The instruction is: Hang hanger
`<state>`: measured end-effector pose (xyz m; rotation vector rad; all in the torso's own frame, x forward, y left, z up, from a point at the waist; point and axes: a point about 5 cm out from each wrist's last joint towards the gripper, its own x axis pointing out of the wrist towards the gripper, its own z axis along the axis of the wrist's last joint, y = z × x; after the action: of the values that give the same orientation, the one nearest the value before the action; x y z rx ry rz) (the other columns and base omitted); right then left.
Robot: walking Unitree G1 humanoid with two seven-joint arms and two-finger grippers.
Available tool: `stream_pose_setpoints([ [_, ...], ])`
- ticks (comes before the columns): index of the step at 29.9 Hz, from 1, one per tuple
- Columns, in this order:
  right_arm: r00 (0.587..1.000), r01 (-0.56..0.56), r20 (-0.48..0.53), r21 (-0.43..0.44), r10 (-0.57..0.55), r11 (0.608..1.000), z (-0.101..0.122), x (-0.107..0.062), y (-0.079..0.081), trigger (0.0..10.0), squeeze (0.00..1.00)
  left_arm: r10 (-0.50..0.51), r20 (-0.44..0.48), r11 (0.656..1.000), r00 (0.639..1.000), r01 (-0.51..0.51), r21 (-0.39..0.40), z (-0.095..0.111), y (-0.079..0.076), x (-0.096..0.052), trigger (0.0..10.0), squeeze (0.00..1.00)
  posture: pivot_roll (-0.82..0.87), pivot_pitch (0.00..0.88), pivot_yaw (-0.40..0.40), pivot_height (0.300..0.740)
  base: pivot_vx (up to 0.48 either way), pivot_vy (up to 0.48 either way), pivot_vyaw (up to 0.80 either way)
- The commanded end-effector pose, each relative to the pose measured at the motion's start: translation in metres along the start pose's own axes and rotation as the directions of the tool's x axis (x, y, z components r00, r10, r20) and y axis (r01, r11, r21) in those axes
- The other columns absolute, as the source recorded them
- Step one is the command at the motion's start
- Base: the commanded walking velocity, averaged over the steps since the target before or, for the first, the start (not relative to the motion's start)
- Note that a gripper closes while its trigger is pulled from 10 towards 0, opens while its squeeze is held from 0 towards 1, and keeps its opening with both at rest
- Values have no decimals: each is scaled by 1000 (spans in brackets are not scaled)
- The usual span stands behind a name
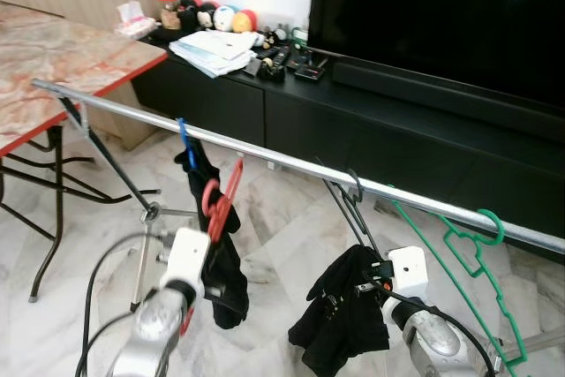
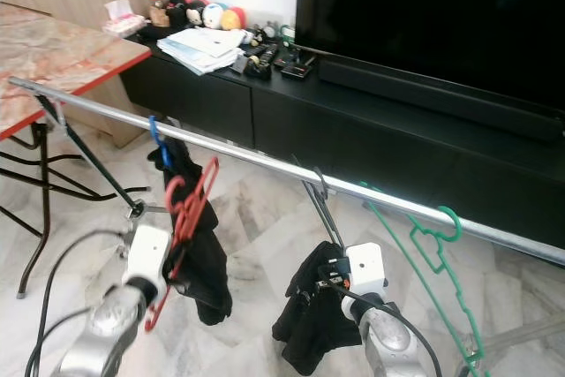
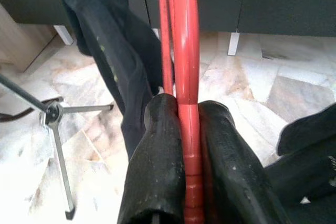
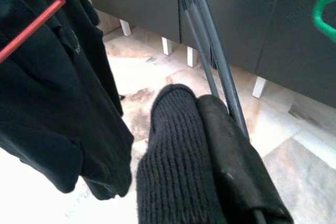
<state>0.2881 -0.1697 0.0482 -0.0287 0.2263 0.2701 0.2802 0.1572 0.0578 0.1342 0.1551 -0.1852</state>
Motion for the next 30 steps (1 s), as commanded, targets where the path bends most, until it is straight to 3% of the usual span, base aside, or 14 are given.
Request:
stream_pose_setpoints([
  [1, 999, 21, 27, 2, -21, 1000, 5, 2, -3, 10000, 0, 7, 21, 1000, 1000, -8, 5, 7, -1, -1, 10000, 0, -43, 28, 34, 740, 0, 0, 0],
  [7, 999, 21, 27, 2, -21, 1000, 5, 2, -3, 10000, 0, 7, 21, 1000, 1000, -8, 5, 7, -1, -1, 10000, 0, -43, 28, 34, 740, 0, 0, 0],
  [11, 999, 43, -30, 7, -43, 999, -9, 0, -1, 10000, 0, -10, 20, 999, 1000, 11, -35, 8, -9, 3, 10000, 0, -52, 0, 50, 740, -271, 0, 0],
  [30, 999, 44, -22, 16, -44, 999, -9, 3, 2, 10000, 0, -12, 2, 999, 1000, 12, -31, 11, -10, 0, 10000, 0, -50, 0, 62, 740, -265, 0, 0],
])
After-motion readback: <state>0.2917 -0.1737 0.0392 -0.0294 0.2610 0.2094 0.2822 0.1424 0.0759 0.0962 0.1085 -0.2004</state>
